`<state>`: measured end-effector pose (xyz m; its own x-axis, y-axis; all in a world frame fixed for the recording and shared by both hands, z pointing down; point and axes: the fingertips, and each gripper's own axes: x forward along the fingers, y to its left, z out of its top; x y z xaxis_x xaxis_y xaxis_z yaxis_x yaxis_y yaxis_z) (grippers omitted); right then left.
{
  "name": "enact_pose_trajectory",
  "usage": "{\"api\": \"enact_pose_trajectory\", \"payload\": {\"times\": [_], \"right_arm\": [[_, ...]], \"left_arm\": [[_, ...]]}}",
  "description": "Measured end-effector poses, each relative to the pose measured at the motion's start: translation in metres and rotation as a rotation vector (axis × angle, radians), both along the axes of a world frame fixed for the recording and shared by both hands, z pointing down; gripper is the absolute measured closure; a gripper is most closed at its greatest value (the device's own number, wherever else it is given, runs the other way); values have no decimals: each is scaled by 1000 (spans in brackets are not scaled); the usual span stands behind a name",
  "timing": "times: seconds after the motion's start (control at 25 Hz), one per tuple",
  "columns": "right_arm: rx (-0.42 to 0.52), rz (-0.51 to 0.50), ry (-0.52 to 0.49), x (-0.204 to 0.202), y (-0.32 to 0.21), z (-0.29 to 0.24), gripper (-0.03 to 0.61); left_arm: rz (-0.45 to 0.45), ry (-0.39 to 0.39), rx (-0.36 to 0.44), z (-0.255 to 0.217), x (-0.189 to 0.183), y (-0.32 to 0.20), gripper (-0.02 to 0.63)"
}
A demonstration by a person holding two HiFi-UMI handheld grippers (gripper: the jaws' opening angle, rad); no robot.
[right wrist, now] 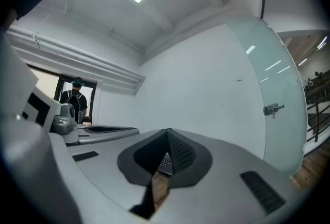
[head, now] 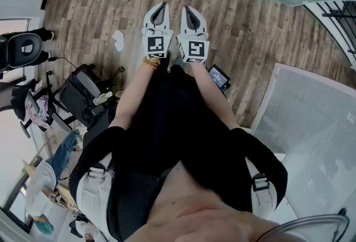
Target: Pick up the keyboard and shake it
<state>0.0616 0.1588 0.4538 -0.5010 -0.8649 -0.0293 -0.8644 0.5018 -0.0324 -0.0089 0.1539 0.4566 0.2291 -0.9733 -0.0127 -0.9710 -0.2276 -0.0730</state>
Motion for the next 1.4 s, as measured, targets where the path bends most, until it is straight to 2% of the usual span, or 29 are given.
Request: {"api": "enact_pose_trajectory", "payload": {"times": [0.16,0.28,0.72,1.12,1.4], "right_arm": [[-21,-60,-83,-9,-14,8,550],[-23,-79,-90,-22,-29,8,548],[-42,-35,-44,-52,-89,10,548],[-121,34,-116,-76,-147,27,548],[-149,71,-122,-79,-170,31,548]], "left_arm": [[8,-1,0,2,-3,-14,598],[10,0,-5,6,-13,-32,598],[48,18,-2,5,-42,-94,598],[97,21,-12,10,-75,-145,600],[137,34,-22,12,-77,-163,600]]}}
